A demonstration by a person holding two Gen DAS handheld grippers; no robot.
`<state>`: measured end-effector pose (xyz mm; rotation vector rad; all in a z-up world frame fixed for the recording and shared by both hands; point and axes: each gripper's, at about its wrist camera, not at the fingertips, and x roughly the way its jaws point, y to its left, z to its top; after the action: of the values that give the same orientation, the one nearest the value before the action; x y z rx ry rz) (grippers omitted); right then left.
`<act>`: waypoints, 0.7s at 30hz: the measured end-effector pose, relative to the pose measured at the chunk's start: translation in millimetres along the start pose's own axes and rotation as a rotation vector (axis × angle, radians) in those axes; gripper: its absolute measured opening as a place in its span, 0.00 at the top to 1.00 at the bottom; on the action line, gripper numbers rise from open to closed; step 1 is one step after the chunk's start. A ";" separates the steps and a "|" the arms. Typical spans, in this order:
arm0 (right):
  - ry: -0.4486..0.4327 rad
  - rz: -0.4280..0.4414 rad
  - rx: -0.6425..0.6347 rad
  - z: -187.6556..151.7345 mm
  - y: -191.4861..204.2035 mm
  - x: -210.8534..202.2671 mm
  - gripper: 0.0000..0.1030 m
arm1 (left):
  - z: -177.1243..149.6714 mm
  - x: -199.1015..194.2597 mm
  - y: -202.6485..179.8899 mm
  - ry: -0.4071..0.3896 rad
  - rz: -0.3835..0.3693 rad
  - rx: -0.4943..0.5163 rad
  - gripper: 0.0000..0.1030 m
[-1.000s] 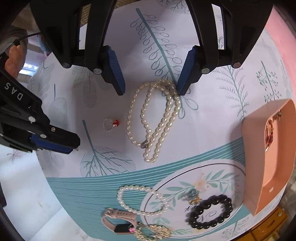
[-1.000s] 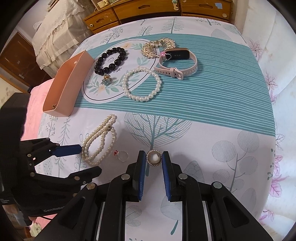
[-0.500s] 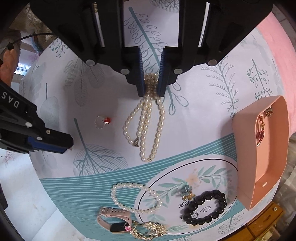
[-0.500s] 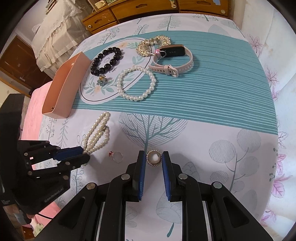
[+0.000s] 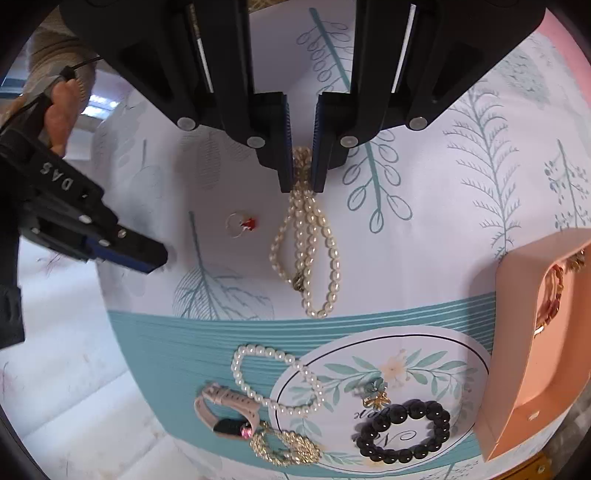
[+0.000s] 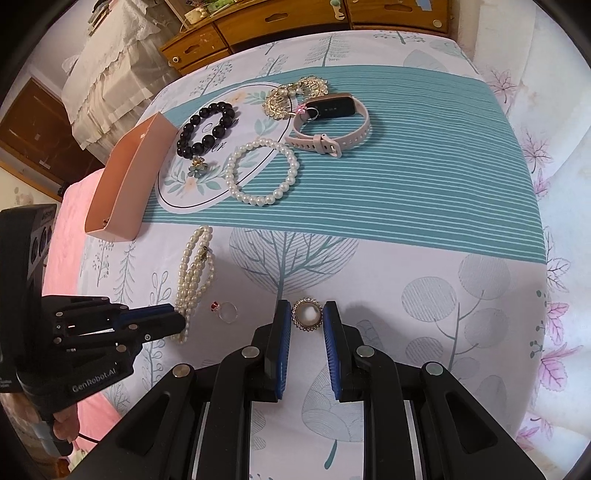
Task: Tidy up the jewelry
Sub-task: 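Lift the pearl necklace with the left gripper while the right carries the brooch toward the box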
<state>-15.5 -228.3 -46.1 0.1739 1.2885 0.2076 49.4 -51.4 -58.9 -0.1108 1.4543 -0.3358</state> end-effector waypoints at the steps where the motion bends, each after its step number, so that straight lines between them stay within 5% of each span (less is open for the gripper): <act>1: 0.001 0.000 0.001 0.1 0.1 0.2 0.83 | -0.6 -2.5 0.9 -0.012 -0.011 -0.011 0.93; 12: -0.015 0.003 -0.020 2.7 10.4 -10.5 0.83 | 6.1 -50.6 15.2 -0.138 -0.101 -0.075 0.93; 21: -0.068 0.014 -0.083 20.8 43.3 -44.4 0.83 | 14.8 -138.1 34.7 -0.342 -0.135 -0.114 0.93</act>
<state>-9.7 -197.7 11.4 0.1187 1.2088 0.2646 58.5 19.7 65.0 -0.3432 1.1281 -0.3263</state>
